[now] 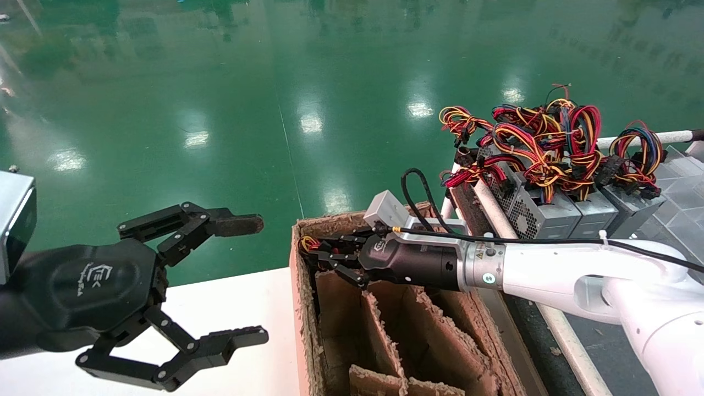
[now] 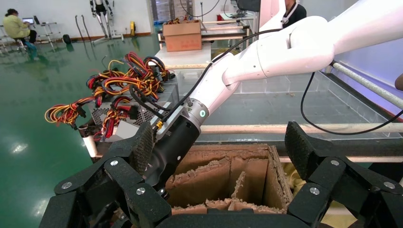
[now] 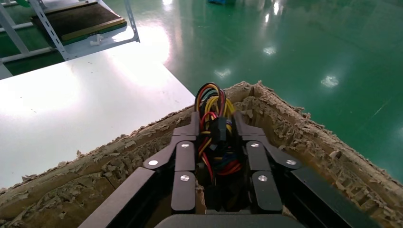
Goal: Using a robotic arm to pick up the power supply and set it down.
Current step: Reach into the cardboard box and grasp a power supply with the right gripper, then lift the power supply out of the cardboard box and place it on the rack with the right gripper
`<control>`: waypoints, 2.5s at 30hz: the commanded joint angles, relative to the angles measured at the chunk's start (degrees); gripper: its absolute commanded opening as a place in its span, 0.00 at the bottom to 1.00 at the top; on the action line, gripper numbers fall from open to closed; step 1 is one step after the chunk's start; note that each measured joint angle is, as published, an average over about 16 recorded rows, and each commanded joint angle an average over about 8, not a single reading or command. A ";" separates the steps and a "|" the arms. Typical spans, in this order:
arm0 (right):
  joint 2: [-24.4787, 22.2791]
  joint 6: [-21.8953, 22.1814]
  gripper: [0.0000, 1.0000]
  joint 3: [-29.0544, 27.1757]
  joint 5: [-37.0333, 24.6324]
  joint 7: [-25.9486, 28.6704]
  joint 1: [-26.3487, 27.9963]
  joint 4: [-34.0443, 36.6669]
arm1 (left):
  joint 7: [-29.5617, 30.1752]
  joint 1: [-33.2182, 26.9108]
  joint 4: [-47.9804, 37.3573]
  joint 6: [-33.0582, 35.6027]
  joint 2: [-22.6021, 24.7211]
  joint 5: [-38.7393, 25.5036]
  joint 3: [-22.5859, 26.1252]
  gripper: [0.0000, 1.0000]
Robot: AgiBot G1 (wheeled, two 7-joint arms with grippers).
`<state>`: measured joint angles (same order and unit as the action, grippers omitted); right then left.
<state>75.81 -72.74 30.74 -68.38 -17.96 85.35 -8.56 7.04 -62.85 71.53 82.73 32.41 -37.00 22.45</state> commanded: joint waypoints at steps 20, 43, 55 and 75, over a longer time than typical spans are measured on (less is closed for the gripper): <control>-1.42 -4.77 0.00 -1.61 2.81 -2.82 1.98 2.55 | 0.00 0.00 0.00 0.00 0.00 0.00 0.00 1.00; -6.98 -12.06 0.00 -4.18 6.60 -2.07 5.17 -0.31 | 0.00 0.00 0.00 0.00 0.00 0.00 0.01 1.00; -11.98 -15.28 0.00 -5.63 8.81 2.70 7.37 -6.96 | 0.00 0.00 0.00 0.00 0.00 0.01 0.01 1.00; -24.08 -12.11 0.00 -9.51 14.15 21.19 7.34 -31.02 | -0.01 0.00 0.00 0.00 0.00 0.01 0.01 1.00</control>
<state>51.62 -84.75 21.15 -54.20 3.04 92.41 -39.49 7.03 -62.85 71.53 82.73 32.40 -36.99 22.46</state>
